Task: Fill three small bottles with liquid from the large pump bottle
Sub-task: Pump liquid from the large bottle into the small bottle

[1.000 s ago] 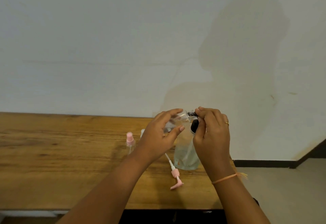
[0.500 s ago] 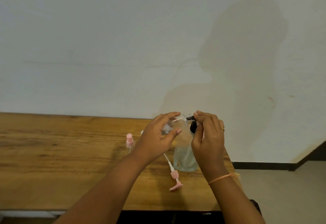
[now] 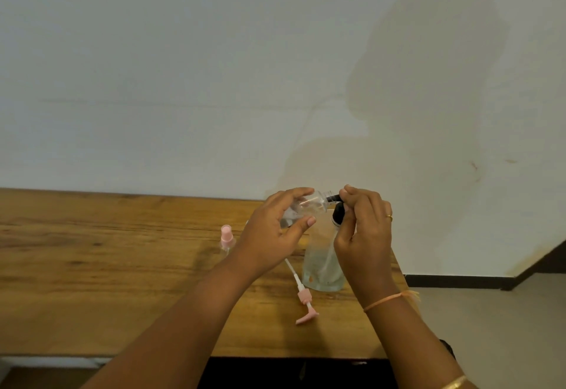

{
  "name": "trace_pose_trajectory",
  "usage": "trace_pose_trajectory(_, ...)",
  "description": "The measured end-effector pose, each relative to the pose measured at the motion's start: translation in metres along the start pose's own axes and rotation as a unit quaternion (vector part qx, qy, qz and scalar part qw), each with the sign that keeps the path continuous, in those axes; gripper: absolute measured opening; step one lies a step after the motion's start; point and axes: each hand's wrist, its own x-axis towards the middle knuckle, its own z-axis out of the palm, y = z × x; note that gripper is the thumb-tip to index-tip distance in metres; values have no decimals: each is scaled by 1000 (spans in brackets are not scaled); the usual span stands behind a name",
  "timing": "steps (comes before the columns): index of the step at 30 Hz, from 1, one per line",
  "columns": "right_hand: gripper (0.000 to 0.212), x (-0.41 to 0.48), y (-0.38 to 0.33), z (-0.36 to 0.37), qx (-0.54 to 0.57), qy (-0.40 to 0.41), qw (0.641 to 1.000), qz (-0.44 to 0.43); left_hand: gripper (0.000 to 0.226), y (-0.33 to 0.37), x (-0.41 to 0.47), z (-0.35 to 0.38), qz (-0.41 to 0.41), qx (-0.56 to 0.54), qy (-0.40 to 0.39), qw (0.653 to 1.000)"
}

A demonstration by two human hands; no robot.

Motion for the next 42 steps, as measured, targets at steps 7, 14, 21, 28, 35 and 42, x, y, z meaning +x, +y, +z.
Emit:
trace_pose_trajectory(7,21,9,-4,-6,24,13,1000,13,43,2,2,0,11,-11,4,1000)
trace_pose_trajectory(14,23,4,-5,-5,-3,3,1000,-3,41,3,0,-1,8,-13,-2,1000)
trace_pose_trajectory(21,24,1,-4,-3,2,11,1000,9,40,3,-2,1,-1,-24,3,1000)
trace_pose_trajectory(28,24,6,-13,-9,-3,23,1000,18,41,6,-2,2,0,-32,2,999)
trace_pose_trajectory(35,31,1,-11,-3,-14,9,1000,9,41,-2,-4,4,-9,-46,8,999)
trace_pose_trajectory(42,26,2,-18,-10,28,12,999,37,42,4,-6,6,-7,-60,15,998)
